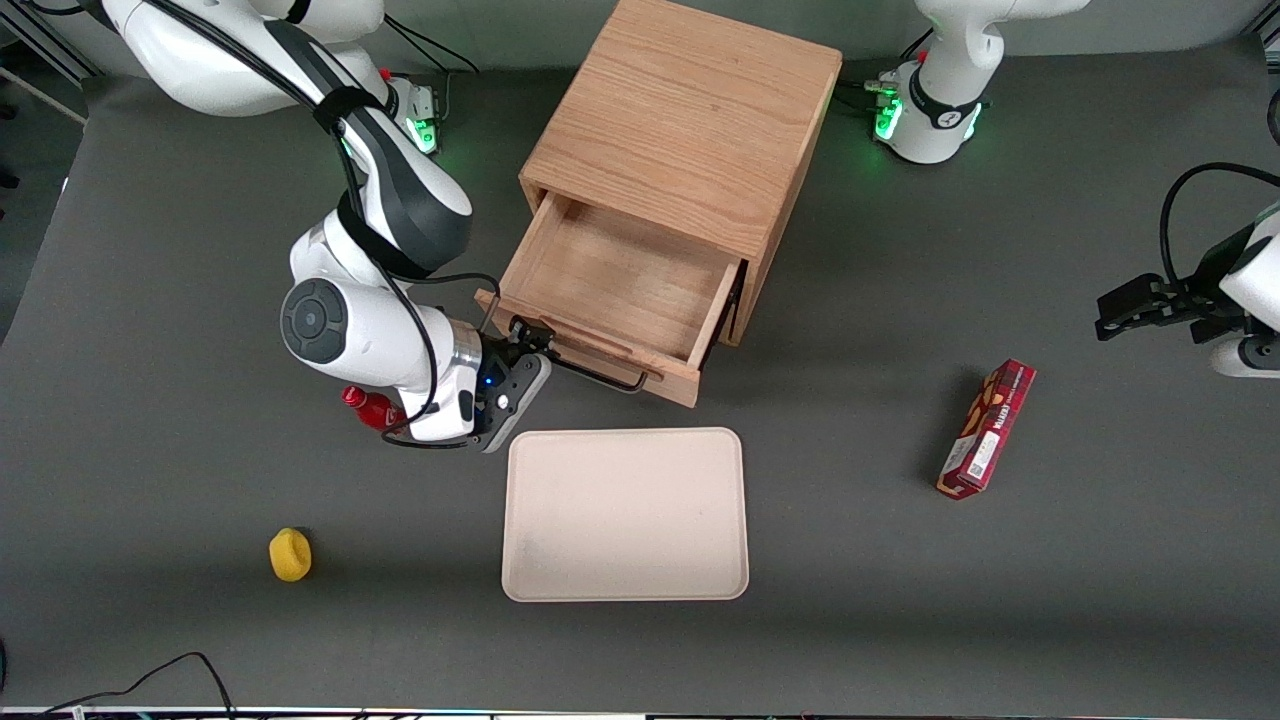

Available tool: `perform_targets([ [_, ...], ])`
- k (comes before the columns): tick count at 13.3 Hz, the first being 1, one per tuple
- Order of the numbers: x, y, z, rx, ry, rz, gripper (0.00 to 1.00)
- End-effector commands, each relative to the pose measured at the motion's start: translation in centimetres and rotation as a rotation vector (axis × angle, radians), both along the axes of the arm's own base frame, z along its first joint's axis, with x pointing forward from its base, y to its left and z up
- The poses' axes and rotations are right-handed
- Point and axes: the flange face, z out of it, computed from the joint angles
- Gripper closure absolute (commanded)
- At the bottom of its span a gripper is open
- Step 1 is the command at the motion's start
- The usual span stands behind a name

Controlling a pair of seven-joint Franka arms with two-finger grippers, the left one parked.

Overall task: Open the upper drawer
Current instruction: 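Pull the handle outward with the right gripper, sliding the drawer open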

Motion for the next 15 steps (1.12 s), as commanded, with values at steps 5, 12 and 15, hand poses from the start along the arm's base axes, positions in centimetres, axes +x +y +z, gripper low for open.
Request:
perform_targets([
  [5,1.8,-1.7,0.3,0.002,-0.042,-0.005,0.00],
  [12,3.4,-3.4,0.0,0.002,-0.072,0.018,0.00],
  [15,3.9,-4.1,0.1,-0.001,-0.079,0.009,0.00],
])
